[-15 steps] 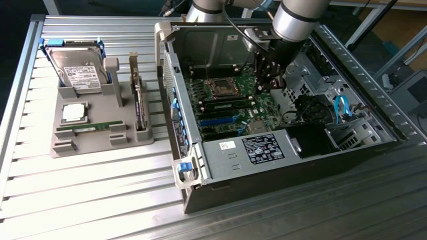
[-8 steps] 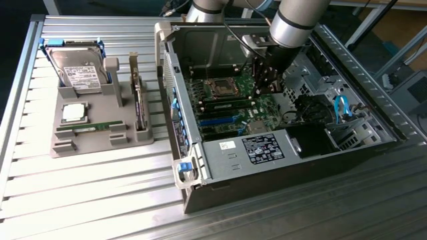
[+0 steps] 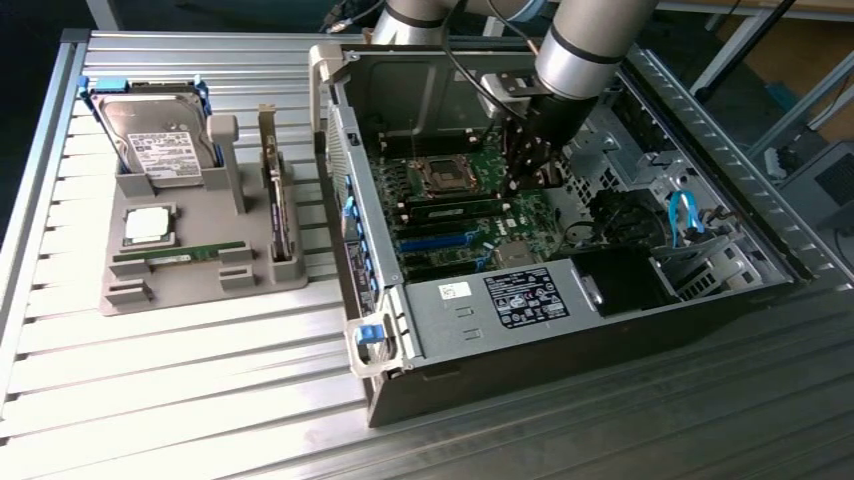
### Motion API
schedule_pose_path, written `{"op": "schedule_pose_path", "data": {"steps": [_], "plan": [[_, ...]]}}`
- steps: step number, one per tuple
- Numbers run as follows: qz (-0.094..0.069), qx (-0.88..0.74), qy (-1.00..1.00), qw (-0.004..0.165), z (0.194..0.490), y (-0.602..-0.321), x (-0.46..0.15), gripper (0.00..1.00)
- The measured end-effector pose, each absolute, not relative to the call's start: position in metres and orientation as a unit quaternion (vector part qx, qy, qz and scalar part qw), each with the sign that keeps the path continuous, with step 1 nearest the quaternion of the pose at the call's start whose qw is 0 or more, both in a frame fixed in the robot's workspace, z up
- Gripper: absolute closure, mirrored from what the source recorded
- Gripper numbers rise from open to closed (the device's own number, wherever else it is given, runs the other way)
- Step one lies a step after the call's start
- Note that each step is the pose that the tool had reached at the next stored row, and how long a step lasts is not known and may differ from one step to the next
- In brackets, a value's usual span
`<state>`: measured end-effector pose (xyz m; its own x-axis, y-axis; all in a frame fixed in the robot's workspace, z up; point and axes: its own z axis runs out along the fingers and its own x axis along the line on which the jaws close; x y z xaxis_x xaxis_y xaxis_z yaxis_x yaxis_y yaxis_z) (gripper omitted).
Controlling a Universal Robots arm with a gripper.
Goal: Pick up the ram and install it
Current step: 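Press down the ram until it locks into place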
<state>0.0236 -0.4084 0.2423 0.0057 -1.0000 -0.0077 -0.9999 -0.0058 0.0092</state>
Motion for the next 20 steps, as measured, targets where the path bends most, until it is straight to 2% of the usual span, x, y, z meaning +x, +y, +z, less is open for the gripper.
{"op": "schedule_pose_path", "data": {"steps": [20], "plan": [[-0.006, 0.709, -0.705, 0.001, 0.232, -0.408, 0.024, 0.90]]}}
